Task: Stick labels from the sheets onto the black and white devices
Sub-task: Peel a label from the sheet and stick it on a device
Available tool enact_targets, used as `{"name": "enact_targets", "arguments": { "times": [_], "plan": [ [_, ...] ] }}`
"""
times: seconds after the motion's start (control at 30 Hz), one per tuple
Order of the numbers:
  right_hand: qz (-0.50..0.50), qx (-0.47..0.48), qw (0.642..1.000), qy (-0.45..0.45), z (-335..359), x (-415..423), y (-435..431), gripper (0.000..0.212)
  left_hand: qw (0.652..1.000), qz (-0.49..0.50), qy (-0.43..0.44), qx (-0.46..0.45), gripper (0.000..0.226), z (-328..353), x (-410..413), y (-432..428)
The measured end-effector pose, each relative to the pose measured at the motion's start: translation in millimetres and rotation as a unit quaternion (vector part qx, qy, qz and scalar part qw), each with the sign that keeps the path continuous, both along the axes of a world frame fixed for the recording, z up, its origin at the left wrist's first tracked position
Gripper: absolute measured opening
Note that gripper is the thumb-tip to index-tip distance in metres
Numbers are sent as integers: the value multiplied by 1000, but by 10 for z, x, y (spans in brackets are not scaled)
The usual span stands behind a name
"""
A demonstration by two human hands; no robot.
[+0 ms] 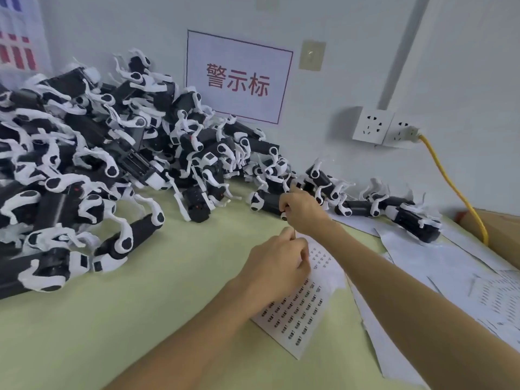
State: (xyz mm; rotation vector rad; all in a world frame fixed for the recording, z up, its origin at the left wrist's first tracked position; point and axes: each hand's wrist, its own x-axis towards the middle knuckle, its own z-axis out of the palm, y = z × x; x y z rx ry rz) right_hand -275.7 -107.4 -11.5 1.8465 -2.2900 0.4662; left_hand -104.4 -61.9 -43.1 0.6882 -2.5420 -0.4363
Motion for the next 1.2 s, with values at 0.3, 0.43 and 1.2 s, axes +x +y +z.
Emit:
{"name": "enact_targets", "arguments": {
  "times": [0.3,0.43,1.2],
  "plan": [
    [60,-128,904,-404,375,89,662,26,999,-9,-25,21,31,-31,4,8],
    [129,-195,813,-534,634,225,962,25,911,-33,110,396,43,153,-33,68],
    [49,-257,769,-583,232,359,1582,17,656,-199,300,664,57,323,59,119]
  ]
}}
